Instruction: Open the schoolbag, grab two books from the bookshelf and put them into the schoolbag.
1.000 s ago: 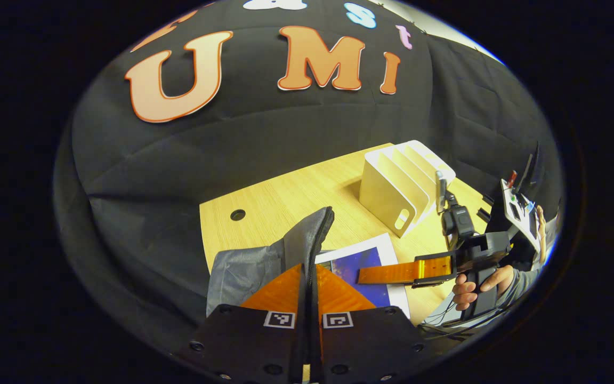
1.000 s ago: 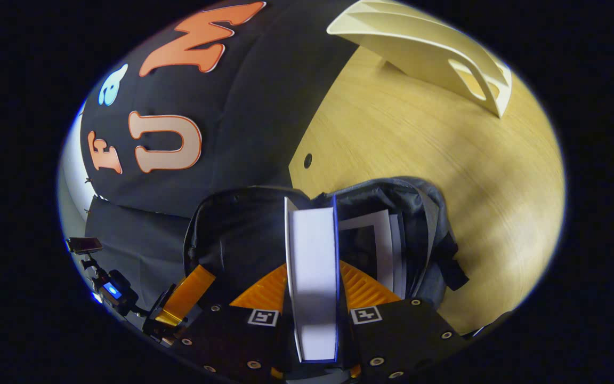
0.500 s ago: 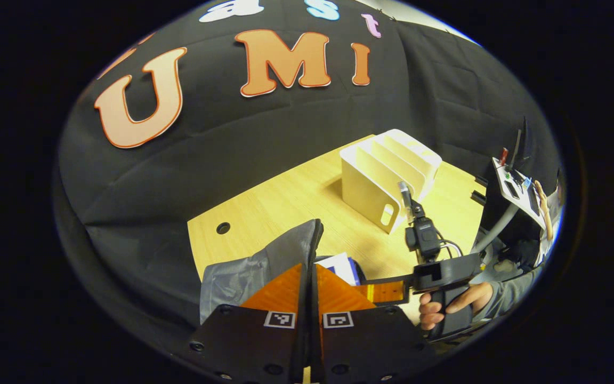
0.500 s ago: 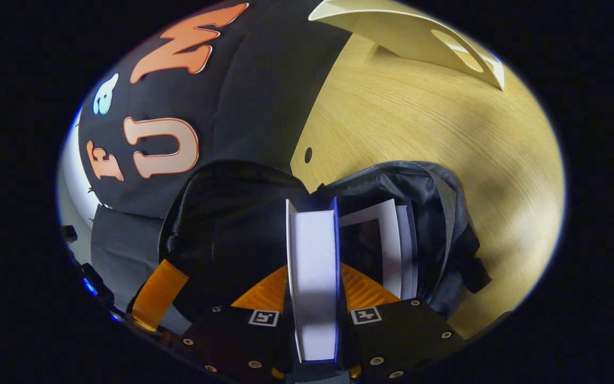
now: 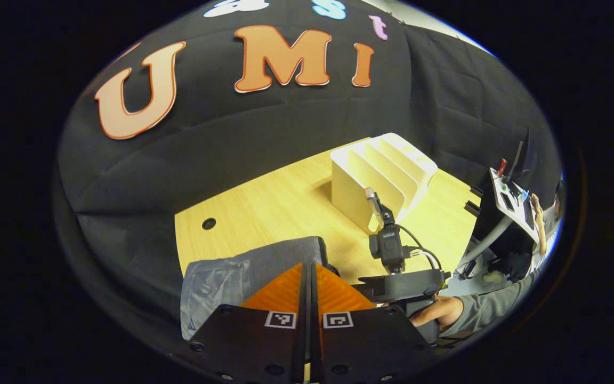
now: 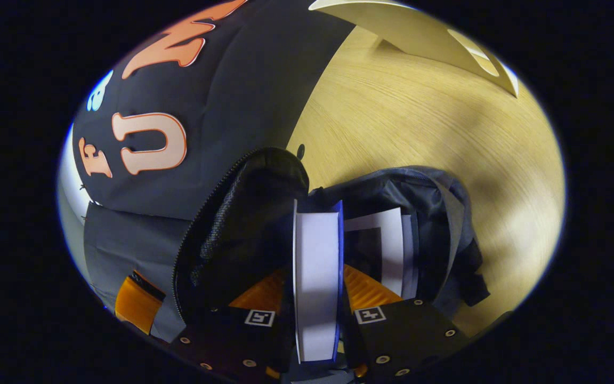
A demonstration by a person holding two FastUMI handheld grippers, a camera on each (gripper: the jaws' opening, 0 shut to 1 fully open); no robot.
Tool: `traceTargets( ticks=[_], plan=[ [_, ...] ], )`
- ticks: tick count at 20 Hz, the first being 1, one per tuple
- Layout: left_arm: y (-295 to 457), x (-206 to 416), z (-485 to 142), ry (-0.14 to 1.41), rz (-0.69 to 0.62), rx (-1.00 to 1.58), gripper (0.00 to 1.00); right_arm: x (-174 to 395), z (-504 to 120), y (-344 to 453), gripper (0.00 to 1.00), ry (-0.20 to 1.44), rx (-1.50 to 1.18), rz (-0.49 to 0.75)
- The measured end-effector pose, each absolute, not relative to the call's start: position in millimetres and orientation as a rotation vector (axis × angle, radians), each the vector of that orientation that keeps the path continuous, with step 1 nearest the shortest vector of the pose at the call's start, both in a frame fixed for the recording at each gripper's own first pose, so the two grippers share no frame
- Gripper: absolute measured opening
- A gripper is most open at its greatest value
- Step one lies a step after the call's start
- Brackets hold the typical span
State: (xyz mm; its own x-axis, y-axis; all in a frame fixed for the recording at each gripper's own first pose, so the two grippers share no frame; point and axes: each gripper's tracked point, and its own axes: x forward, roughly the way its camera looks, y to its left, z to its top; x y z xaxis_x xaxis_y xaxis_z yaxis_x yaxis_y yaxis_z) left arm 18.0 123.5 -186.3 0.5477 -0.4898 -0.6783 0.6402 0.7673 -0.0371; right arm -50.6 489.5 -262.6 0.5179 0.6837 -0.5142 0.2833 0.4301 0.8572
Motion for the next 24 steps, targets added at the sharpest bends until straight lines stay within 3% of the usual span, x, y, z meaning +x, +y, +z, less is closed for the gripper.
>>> traceTargets(
  ticks=[3, 4, 6, 15, 19, 22, 24],
  plan=[
    [136, 24, -187, 0.734, -0.601, 0.192, 0.04, -61, -291, 472, 0.60, 1.138, 0.993, 0.280],
    [139, 23, -187, 0.739, -0.577, 0.186, 0.04, -62, -292, 464, 0.75, 1.163, 0.985, 0.274],
    [141, 18, -184, 0.743, -0.536, 0.166, 0.04, -68, -281, 449, 0.89, 1.177, 0.981, 0.292],
    [108, 5, -183, 0.754, -0.432, 0.113, 0.06, -53, -242, 334, 0.93, 1.045, 0.765, 0.301],
    [74, -7, -178, 0.739, -0.447, 0.093, 0.22, -39, -225, 279, 0.94, 0.948, 0.686, 0.270],
    [46, -6, -167, 0.693, -0.450, 0.121, 0.50, -29, -200, 232, 0.94, 0.852, 0.629, 0.239],
    [25, -7, -157, 0.651, -0.457, 0.107, 0.63, -20, -185, 206, 0.94, 0.793, 0.580, 0.216]
  ],
)
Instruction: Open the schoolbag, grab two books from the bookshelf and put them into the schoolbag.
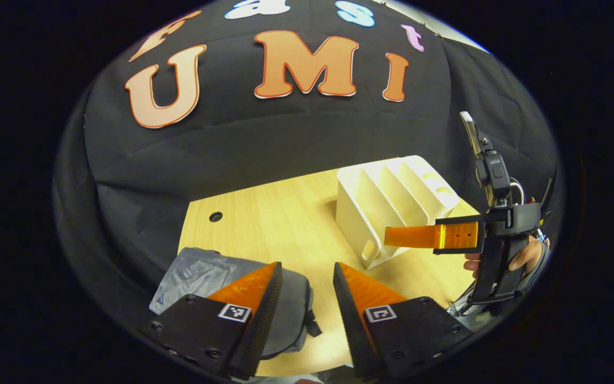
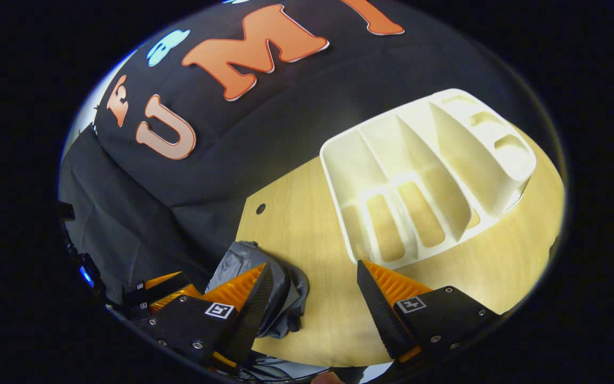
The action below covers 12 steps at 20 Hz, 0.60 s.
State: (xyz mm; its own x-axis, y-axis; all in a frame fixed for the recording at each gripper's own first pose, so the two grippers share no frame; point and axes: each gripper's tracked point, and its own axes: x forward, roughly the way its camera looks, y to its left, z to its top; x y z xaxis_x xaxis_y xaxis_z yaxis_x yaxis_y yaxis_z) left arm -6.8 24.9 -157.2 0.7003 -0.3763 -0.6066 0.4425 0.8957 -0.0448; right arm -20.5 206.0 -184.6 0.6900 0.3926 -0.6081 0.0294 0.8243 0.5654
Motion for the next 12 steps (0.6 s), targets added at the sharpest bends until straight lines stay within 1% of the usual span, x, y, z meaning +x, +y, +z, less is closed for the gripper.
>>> traceTargets(
  ticks=[1, 2, 3, 4, 6, 12],
  plan=[
    [12, -6, -151, 0.631, -0.463, 0.097, 0.67, -18, -174, 192, 0.94, 0.763, 0.551, 0.208],
    [2, -4, -143, 0.598, -0.453, 0.083, 0.76, -16, -166, 176, 0.95, 0.733, 0.521, 0.197],
    [-9, -3, -135, 0.572, -0.455, 0.065, 0.81, -20, -159, 160, 0.95, 0.710, 0.493, 0.192],
    [-20, -1, -128, 0.546, -0.452, 0.050, 0.92, -19, -150, 145, 0.94, 0.681, 0.469, 0.182],
    [-39, -2, -114, 0.497, -0.435, 0.034, 0.95, -19, -130, 120, 0.95, 0.620, 0.425, 0.172],
    [-77, -1, -68, 0.349, -0.316, -0.055, 0.95, -15, -51, 58, 0.95, 0.413, 0.287, 0.167]
  ],
)
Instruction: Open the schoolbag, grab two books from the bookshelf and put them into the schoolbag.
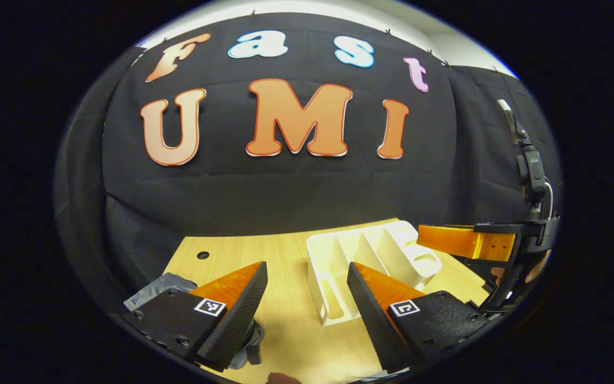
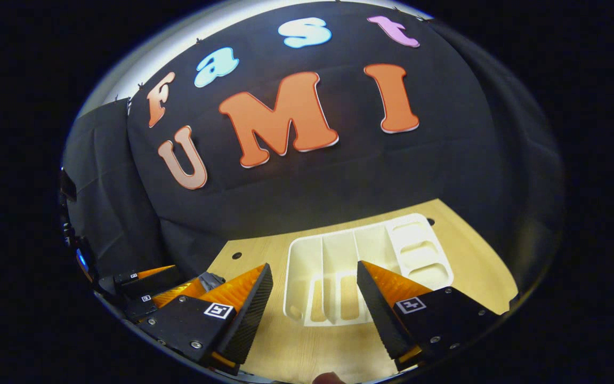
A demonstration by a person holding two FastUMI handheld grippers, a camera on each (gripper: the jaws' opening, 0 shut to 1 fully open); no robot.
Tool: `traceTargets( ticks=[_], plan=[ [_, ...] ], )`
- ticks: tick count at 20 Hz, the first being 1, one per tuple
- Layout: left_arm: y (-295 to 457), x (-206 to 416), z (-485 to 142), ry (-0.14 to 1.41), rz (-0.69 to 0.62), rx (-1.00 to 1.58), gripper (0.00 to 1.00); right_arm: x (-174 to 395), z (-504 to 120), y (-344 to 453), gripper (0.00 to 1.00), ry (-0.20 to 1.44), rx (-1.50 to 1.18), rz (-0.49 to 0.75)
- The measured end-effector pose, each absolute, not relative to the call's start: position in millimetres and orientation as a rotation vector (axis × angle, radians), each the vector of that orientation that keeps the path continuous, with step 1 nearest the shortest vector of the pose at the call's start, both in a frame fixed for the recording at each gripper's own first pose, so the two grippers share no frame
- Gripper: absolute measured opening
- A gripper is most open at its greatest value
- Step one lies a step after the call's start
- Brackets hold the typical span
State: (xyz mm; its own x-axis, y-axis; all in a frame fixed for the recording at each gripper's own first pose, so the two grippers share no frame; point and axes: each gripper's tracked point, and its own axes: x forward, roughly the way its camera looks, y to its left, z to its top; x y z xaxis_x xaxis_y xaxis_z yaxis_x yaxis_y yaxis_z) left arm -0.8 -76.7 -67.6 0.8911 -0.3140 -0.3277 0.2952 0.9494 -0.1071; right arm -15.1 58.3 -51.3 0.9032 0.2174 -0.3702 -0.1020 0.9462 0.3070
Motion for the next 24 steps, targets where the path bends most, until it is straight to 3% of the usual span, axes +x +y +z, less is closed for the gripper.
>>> traceTargets(
  ticks=[8, 12, 24],
  plan=[
    [-99, -21, 19, 0.071, -0.181, -0.132, 0.96, -38, 32, 11, 0.95, 0.111, 0.082, 0.165],
    [-100, -34, 41, -0.002, -0.121, -0.116, 0.94, -46, 34, 9, 0.94, 0.088, 0.063, 0.170],
    [-86, -36, 31, -0.013, -0.059, -0.037, 0.98, -44, -4, 32, 0.95, 0.142, 0.034, 0.178]
  ],
)
